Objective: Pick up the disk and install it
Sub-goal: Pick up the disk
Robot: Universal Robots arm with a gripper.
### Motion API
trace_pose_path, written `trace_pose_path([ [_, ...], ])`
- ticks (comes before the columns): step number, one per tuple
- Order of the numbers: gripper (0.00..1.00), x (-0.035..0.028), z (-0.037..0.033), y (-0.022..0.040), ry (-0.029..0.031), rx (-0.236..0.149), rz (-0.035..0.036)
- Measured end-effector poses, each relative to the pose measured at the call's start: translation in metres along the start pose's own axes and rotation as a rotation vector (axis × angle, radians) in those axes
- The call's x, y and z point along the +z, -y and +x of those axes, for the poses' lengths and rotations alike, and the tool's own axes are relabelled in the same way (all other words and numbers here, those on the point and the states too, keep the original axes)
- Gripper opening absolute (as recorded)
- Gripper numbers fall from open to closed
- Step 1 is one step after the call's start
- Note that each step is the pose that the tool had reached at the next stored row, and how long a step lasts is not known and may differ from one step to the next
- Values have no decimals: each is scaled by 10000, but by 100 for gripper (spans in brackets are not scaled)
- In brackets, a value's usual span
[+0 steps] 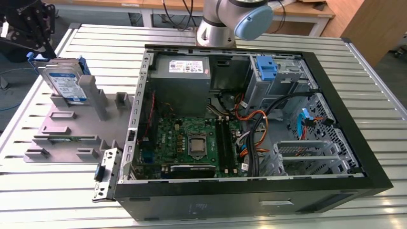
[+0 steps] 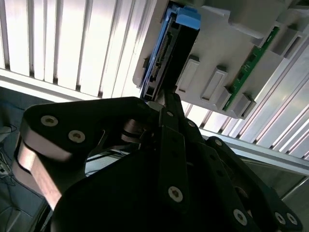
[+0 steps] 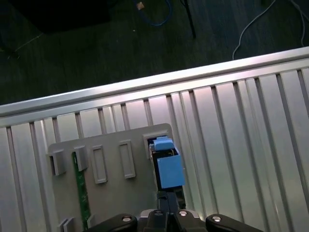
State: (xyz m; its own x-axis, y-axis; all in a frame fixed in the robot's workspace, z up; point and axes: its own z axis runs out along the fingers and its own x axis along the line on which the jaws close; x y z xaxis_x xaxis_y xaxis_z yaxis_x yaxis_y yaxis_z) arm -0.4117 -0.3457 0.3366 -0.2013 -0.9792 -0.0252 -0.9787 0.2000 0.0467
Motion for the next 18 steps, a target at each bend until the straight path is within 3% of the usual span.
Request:
trace_pose_path([
  [18, 11, 3, -8, 21, -12, -364, -11],
])
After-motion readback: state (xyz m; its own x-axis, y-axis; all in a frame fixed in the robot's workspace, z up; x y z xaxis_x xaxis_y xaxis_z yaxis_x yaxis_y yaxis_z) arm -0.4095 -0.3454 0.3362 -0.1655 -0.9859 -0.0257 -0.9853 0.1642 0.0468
